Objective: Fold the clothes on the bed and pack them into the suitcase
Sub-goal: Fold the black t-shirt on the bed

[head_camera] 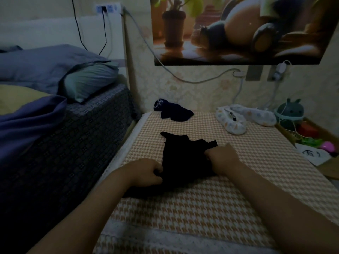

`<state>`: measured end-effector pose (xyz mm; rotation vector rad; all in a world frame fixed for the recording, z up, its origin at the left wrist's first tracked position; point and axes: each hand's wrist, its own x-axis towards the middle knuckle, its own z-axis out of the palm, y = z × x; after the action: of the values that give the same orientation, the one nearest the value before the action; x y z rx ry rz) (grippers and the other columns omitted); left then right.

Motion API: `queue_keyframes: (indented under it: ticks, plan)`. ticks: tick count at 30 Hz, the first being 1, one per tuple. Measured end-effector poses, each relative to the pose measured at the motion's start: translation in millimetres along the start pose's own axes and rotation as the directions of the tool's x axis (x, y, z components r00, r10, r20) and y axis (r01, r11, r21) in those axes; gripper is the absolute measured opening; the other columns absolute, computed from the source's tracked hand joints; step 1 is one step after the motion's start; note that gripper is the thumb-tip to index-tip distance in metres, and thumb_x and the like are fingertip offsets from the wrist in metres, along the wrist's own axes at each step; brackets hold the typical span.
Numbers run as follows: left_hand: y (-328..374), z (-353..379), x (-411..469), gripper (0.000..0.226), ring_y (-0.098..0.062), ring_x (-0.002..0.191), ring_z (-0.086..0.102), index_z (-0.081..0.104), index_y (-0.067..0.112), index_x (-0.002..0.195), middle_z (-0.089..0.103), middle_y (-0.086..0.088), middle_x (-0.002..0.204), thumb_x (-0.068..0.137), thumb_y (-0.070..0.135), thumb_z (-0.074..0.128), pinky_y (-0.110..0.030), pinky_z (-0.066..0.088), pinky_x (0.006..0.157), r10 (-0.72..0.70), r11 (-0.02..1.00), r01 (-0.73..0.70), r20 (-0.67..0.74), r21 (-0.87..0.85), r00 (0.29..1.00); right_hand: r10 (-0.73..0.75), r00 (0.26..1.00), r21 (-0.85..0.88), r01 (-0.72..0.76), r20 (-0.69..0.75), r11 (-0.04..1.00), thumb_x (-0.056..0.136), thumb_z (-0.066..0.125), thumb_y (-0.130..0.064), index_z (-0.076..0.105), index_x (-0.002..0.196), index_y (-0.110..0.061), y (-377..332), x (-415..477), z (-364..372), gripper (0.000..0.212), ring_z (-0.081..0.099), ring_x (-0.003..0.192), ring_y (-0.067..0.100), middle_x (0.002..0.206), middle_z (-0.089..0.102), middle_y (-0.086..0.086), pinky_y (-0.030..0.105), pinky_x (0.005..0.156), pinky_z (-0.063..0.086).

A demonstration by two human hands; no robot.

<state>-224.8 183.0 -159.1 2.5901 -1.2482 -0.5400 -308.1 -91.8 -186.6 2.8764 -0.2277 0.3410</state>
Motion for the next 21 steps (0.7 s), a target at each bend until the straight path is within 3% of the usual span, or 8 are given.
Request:
queue_keyframes:
  ticks: [4, 7, 9, 11, 13, 16, 18, 21]
  plan:
    - [26.5, 7.4, -1.8, 0.05, -0.022, 0.073, 0.065, 0.073, 0.012, 0.09, 0.071, -0.006, 0.084, 0.09, 0.058, 0.054, -0.032, 0.052, 0.086, -0.125, 0.931, 0.256, 0.432, -0.261, 0.893, 0.16, 0.954, -0.016, -0.161, 0.254, 0.987, 0.092, 0.054, -0.028, 0.063, 0.095, -0.02, 13.2, -10.9, 0.3, 0.012, 0.057, 0.108, 0.023, 0.103, 0.06, 0.0, 0.039, 0.096, 0.041]
    - [30.8, 9.2, 17.3, 0.047, -0.021, 0.064, 0.068, 0.073, 0.009, 0.087, 0.072, -0.003, 0.077, 0.097, 0.048, 0.049, -0.032, 0.055, 0.08, -0.048, 0.958, 0.092, 0.165, -0.271, 0.985, 0.131, 0.976, 0.326, -0.183, 0.176, 0.927, 0.086, 0.047, -0.033, 0.06, 0.081, -0.016, 10.4, -9.2, 9.3, 0.022, 0.057, 0.087, 0.024, 0.095, 0.058, 0.003, 0.035, 0.082, 0.051]
    - [25.0, 12.0, 36.9, 0.03, -0.021, 0.082, 0.068, 0.071, 0.015, 0.096, 0.07, -0.002, 0.091, 0.094, 0.041, 0.058, -0.032, 0.052, 0.074, 0.011, 0.994, -0.025, -0.122, -0.11, 0.993, 0.04, 0.986, 0.476, -0.114, 0.163, 0.872, 0.081, 0.057, -0.038, 0.057, 0.112, -0.02, 8.4, -5.3, 12.5, 0.035, 0.053, 0.103, 0.025, 0.122, 0.049, 0.005, 0.04, 0.084, 0.051]
    - [22.9, 21.7, 52.2, 0.04, -0.026, 0.11, 0.056, 0.059, 0.021, 0.122, 0.055, -0.005, 0.12, 0.088, 0.042, 0.064, -0.037, 0.05, 0.087, 0.006, 0.998, 0.003, -0.146, 0.059, 0.989, -0.065, 0.958, 0.392, -0.051, 0.279, 0.919, 0.083, 0.063, -0.038, 0.036, 0.142, -0.032, 5.7, -3.1, 19.9, 0.065, 0.051, 0.117, 0.026, 0.139, 0.043, 0.003, 0.039, 0.086, 0.05]
    - [23.5, 35.6, 62.8, 0.065, -0.031, 0.123, 0.044, 0.039, 0.023, 0.14, 0.04, -0.009, 0.137, 0.086, 0.045, 0.066, -0.043, 0.045, 0.097, -0.097, 0.977, 0.102, -0.036, 0.186, 0.995, -0.064, 0.962, 0.257, -0.007, 0.267, 0.966, 0.091, 0.057, -0.027, 0.037, 0.144, -0.031, 4.0, -4.4, 23.7, 0.056, 0.057, 0.109, 0.026, 0.129, 0.054, 0.005, 0.035, 0.081, 0.05]
    - [25.6, 44.8, 74.6, 0.06, -0.03, 0.111, 0.052, 0.033, 0.017, 0.139, 0.05, -0.012, 0.122, 0.09, 0.03, 0.064, -0.035, 0.048, 0.085, -0.114, 0.976, 0.103, 0.043, 0.192, 0.993, 0.157, 0.988, 0.321, -0.147, -0.004, 0.935, 0.097, 0.042, -0.022, 0.055, 0.121, -0.014, 17.5, -4.0, 30.1, 0.028, 0.06, 0.091, 0.027, 0.113, 0.059, 0.011, 0.033, 0.069, 0.044]
    - [23.3, 46.3, 80.9, 0.026, -0.026, 0.094, 0.057, 0.046, 0.014, 0.117, 0.05, -0.004, 0.089, 0.093, 0.014, 0.056, -0.031, 0.047, 0.074, -0.013, 0.977, 0.026, -0.062, 0.212, 0.998, 0.427, 0.897, 0.445, -0.338, -0.114, 0.829, 0.098, 0.033, -0.022, 0.055, 0.116, -0.006, 37.6, -7.0, 28.0, 0.033, 0.061, 0.094, 0.031, 0.113, 0.061, 0.016, 0.036, 0.075, 0.046]
    - [21.8, 44.8, 82.6, 0.016, -0.02, 0.084, 0.056, 0.051, 0.012, 0.109, 0.052, -0.003, 0.089, 0.093, 0.011, 0.054, -0.027, 0.042, 0.062, 0.037, 0.991, -0.011, -0.2, 0.13, 0.979, 0.676, 0.721, 0.478, -0.653, 0.155, 0.587, 0.097, 0.047, -0.024, 0.033, 0.145, -0.009, 69.5, -24.0, 25.6, 0.052, 0.051, 0.121, 0.034, 0.139, 0.047, 0.018, 0.044, 0.099, 0.041]
